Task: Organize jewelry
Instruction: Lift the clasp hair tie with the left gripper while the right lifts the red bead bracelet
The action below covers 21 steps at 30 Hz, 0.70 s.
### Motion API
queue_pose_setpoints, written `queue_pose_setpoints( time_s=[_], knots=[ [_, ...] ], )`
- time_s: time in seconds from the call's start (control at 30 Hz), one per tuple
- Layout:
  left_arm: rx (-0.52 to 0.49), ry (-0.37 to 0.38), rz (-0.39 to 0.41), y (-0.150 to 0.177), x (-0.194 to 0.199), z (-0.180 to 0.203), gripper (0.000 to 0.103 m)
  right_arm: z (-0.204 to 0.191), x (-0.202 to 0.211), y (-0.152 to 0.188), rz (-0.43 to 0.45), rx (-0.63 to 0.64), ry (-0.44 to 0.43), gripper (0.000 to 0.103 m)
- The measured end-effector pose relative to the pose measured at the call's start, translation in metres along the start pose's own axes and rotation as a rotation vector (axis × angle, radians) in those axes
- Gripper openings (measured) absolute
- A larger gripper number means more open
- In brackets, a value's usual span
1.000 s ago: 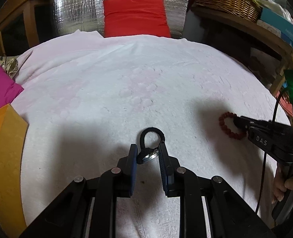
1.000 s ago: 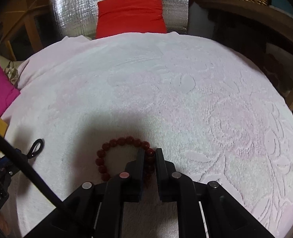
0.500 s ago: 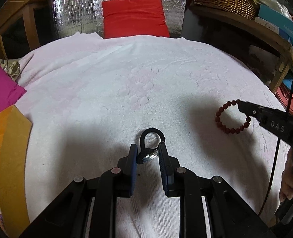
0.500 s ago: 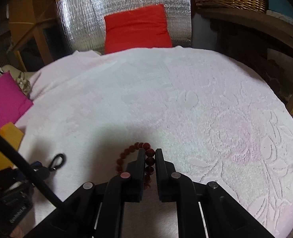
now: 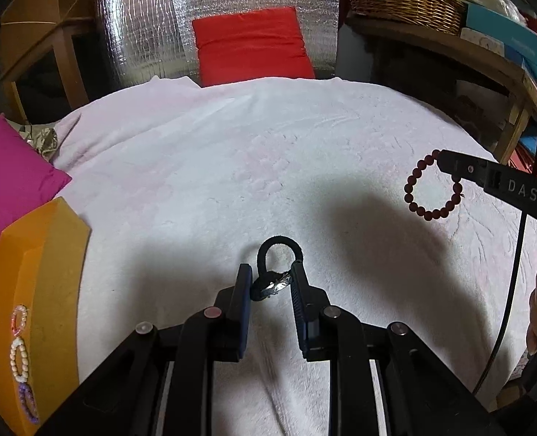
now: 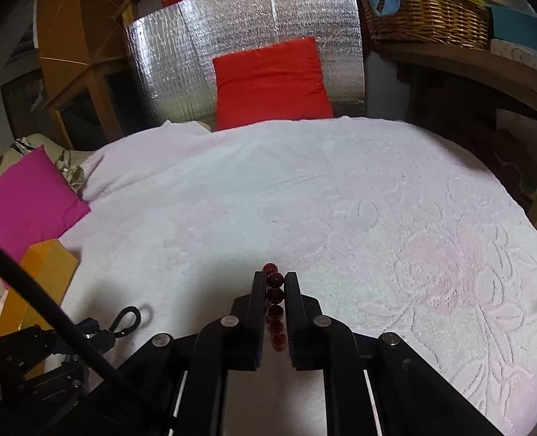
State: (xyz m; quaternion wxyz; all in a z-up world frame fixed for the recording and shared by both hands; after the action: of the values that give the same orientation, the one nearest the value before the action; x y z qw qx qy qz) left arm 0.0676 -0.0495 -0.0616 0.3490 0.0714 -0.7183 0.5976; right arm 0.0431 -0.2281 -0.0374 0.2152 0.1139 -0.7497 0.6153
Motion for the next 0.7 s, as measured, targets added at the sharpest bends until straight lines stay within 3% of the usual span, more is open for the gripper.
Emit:
queue_pose_setpoints(
  time_s=[0.7],
  knots=[
    [0.053, -0.098, 0.032, 0.003, 0.024, -0.040, 0.022, -0.067, 0.013, -0.006, 0.036, 0.040, -0.122, 0.011]
  ],
)
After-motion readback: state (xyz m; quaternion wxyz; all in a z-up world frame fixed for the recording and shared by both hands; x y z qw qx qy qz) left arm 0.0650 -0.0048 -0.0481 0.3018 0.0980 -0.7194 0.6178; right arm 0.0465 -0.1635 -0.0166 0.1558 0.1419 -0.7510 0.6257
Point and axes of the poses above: each gripper's, at about its wrist camera, not at the fingertips, and x roughly against the way its jaws point, z to its right, y to its underside, the point moved 8 cm from there along -x, roughly the way its jaws point, and after that the axes turned 12 degrees about z, right-handed, at the moved point
